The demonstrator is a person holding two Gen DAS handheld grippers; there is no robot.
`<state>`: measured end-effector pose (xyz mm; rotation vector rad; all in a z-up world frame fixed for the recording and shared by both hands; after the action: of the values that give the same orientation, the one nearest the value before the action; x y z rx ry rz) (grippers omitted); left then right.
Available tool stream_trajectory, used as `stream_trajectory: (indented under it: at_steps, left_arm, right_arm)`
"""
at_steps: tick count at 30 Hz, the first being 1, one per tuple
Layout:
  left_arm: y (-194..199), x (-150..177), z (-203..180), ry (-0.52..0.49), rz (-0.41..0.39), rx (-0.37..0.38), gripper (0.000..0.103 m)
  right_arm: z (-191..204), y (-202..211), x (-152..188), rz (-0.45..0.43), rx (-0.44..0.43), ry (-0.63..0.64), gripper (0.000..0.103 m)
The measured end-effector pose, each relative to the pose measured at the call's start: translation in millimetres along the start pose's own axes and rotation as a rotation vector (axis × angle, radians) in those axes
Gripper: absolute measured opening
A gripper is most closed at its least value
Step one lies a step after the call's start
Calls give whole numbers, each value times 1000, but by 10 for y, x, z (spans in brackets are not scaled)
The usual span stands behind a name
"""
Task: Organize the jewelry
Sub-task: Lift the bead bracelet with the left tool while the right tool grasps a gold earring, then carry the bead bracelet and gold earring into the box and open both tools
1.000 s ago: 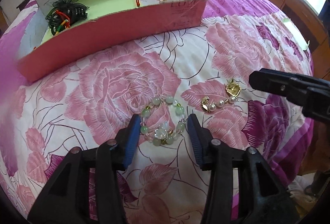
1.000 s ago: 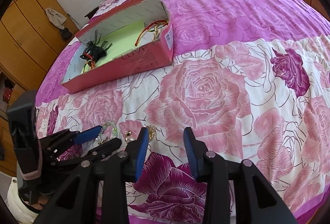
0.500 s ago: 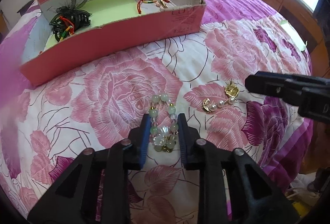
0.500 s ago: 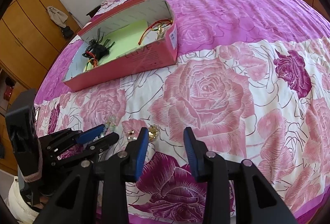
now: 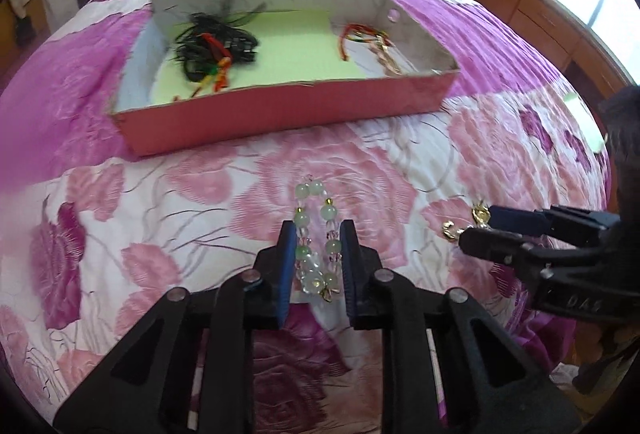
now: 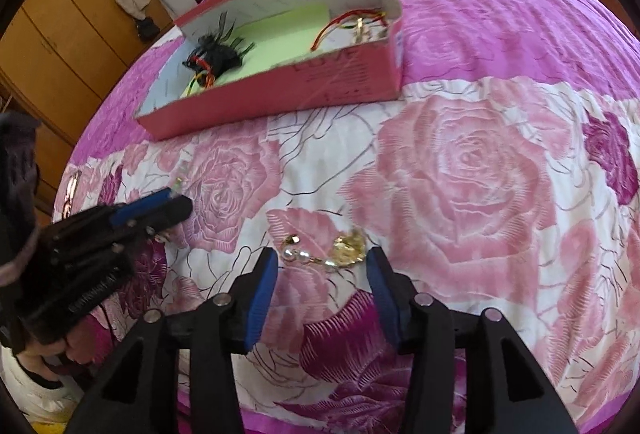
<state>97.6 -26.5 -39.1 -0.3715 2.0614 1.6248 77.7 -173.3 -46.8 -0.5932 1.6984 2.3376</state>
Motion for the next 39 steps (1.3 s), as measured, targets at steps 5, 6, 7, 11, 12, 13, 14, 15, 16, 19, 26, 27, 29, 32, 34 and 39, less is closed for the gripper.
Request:
stream_trajectory:
  at_steps: [5,6,7,11,12,13,14,15,16,19,26,27,29,32,34,39]
  left_arm:
    - [20,16,91,23,-5,-10,13]
    - [13,10,80,23,-5,-10,13]
    - [11,14,76,23,-5,-10,13]
    - [6,21,74,20,-6,-9,13]
    - [5,24,75,20,-6,-8,14]
    - [6,24,73,20,-6,-9,14]
    - [6,24,74,20,-7,-10,14]
    - [6,25,74,20,-7,-10,14]
    - [6,23,76,20,-7,-9,14]
    - [9,24,71,21,-10,-12,14]
    - [62,6,75,28,-29,-11,14]
    - [73,2,73,29,-33,-10,14]
    - [99,0,73,31,-43,-9,13]
    - [147,-18,75,33,-59,-6,14]
    - [186,-39,75,37,-76,-5,14]
    - [288,-110,84,48,-132,-11,14]
  right_arm:
    - [158,-153,-18,15,42,68,58]
    - [175,-181,-8,17,56,82,58]
    - [180,-206,-2,18,67,90,58]
    - [201,-236,22,3,108,120,51]
    - [195,-231,23,-1,117,123,45]
    - [185,-227,20,-3,121,123,40]
    - [174,-220,19,-6,121,120,38]
    - [158,-214,18,-8,118,114,32]
    - [146,-206,18,-10,118,110,26]
    - [117,-183,10,-17,108,94,21]
    - [102,-36,-14,-60,66,77,12]
    - [106,-16,-19,-67,62,76,12]
    - [100,34,-15,-81,51,73,12]
    - [138,123,-49,-116,25,73,12]
    - [160,197,-72,-142,18,80,11]
    - [220,324,-158,-206,5,96,11]
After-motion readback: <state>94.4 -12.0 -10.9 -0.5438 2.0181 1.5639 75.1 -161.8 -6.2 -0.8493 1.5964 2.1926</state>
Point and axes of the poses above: each gripper's, at about its wrist camera, not at the fingertips, and y roughly against the way its jaws point, z to its left, x to its underside, the point moved 5 cm from there along -y, roughly the way its jaws point, and after that the axes turned 2 degrees about y, right-handed, at the moved point
